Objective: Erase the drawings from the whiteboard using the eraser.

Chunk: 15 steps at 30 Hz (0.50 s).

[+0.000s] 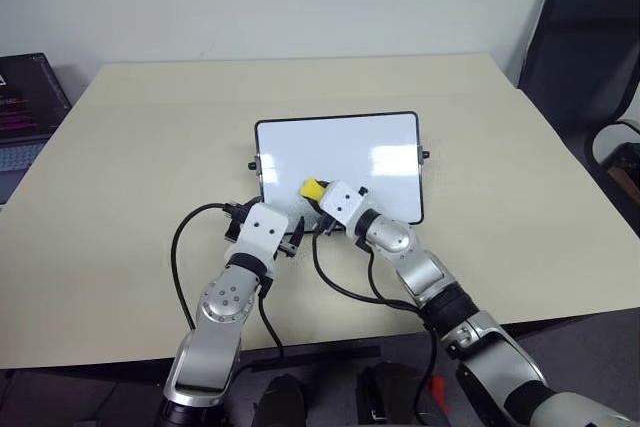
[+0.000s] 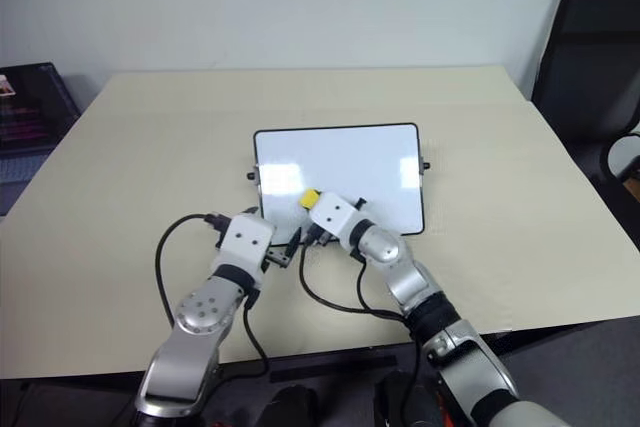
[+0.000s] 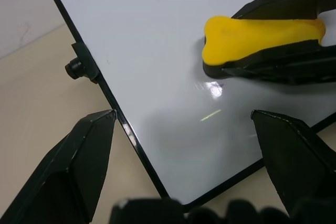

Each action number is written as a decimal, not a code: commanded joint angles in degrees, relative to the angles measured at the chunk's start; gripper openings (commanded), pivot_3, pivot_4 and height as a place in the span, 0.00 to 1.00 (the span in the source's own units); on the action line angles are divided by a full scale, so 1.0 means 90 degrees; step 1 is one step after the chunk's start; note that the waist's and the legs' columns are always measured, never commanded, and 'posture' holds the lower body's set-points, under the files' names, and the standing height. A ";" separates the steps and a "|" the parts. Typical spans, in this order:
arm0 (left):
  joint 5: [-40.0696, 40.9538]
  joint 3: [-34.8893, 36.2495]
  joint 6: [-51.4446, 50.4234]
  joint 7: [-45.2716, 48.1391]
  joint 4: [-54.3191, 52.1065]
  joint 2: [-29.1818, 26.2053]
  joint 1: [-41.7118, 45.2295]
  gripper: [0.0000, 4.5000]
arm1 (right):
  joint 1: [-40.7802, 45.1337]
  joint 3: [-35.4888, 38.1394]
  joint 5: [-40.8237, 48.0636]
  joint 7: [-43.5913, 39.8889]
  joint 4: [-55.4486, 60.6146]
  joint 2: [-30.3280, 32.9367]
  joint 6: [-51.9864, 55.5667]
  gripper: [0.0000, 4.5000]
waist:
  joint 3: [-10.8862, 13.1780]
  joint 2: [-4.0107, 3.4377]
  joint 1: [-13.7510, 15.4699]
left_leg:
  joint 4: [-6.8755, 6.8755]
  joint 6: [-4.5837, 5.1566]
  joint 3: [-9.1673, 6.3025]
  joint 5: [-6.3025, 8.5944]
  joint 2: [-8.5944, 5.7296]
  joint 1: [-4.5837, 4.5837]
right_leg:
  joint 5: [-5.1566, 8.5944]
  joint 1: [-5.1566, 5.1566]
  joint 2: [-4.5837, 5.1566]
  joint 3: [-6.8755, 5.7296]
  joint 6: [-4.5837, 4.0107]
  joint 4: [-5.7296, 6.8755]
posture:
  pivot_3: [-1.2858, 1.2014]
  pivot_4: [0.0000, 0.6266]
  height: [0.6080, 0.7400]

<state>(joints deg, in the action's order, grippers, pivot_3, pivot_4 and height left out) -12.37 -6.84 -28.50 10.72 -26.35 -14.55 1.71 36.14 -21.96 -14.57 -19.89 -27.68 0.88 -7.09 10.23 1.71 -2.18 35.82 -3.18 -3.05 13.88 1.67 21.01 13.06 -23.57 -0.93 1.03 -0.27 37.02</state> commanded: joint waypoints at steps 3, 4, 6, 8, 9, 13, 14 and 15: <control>-0.0051 0.0196 0.0013 -0.0056 -0.0270 -0.0072 -0.0080 1.00 | 0.0199 -0.0182 -0.0178 -0.0018 -0.0308 -0.0061 -0.0309 0.27 | 0.0000 0.0000 -0.0003 | -0.0002 -0.0001 0.0003 0.0001 0.0000 0.0001 | 0.0000 -0.0001 0.0000 0.0002 0.0001 -0.0003 | 0.52 0.24 1.00; -0.0052 0.0213 0.0007 -0.0064 -0.0280 -0.0075 -0.0089 1.00 | 0.0235 -0.0249 -0.0281 -0.0014 -0.0377 -0.0017 -0.0320 0.27 | 0.0000 0.0000 -0.0004 | -0.0001 -0.0001 0.0003 0.0001 0.0000 0.0000 | 0.0000 -0.0001 0.0000 0.0002 0.0001 -0.0002 | 0.52 0.24 1.00; -0.0059 0.0230 -0.0003 -0.0076 -0.0294 -0.0072 -0.0099 1.00 | 0.0295 -0.0360 -0.0478 0.0004 -0.0508 0.0066 -0.0294 0.27 | 0.0000 0.0000 -0.0002 | -0.0001 -0.0001 0.0001 0.0001 0.0000 0.0000 | 0.0000 -0.0002 0.0000 0.0002 0.0000 -0.0001 | 0.52 0.24 1.00; -0.0062 0.0235 -0.0009 -0.0075 -0.0323 -0.0066 -0.0128 1.00 | 0.0357 -0.0496 -0.0756 0.0043 -0.0589 0.0204 -0.0190 0.27 | 0.0000 0.0000 -0.0006 | 0.0000 -0.0001 0.0001 0.0001 0.0000 -0.0002 | 0.0000 -0.0001 0.0000 0.0001 -0.0001 0.0000 | 0.52 0.24 1.00; -0.0062 0.0232 -0.0011 -0.0075 -0.0329 -0.0061 -0.0133 1.00 | 0.0379 -0.0466 -0.0816 0.0119 -0.0591 0.0252 -0.0120 0.27 | 0.0000 0.0000 -0.0006 | 0.0000 0.0000 0.0003 0.0001 0.0001 -0.0005 | 0.0001 -0.0001 0.0000 0.0001 -0.0001 0.0001 | 0.52 0.24 1.00; -0.0054 0.0211 -0.0012 -0.0062 -0.0304 -0.0047 -0.0107 1.00 | 0.0372 -0.0274 -0.0834 0.0227 -0.0451 0.0413 0.0108 0.27 | 0.0000 0.0000 0.0006 | 0.0002 0.0000 -0.0002 0.0000 0.0002 -0.0008 | 0.0018 0.0002 0.0000 0.0001 -0.0032 0.0005 | 0.52 0.24 1.00; -0.0045 0.0202 -0.0008 -0.0045 -0.0290 -0.0050 -0.0091 1.00 | 0.0328 -0.0222 -0.0806 0.0214 -0.0386 0.0459 0.0150 0.27 | 0.0000 0.0000 0.0013 | 0.0004 0.0001 -0.0002 0.0000 0.0002 -0.0008 | 0.0019 0.0003 0.0000 0.0001 -0.0032 0.0005 | 0.52 0.24 1.00; -0.0036 0.0190 0.0000 -0.0025 -0.0268 -0.0056 -0.0072 1.00 | 0.0262 -0.0172 -0.0772 0.0195 -0.0312 0.0525 0.0190 0.27 | 0.0000 0.0000 0.0033 | 0.0006 0.0001 -0.0002 0.0000 0.0002 -0.0008 | 0.0019 0.0003 0.0000 0.0001 -0.0033 0.0006 | 0.52 0.24 1.00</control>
<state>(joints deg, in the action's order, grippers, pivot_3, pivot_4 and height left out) -12.40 -5.33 -28.69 10.66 -26.54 -15.04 0.44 39.24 -26.03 -21.23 -18.81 -30.20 3.81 -8.75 10.23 1.71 -1.88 35.90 -3.17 -3.08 13.87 1.68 20.94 13.24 -23.52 -0.93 1.04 -0.56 37.07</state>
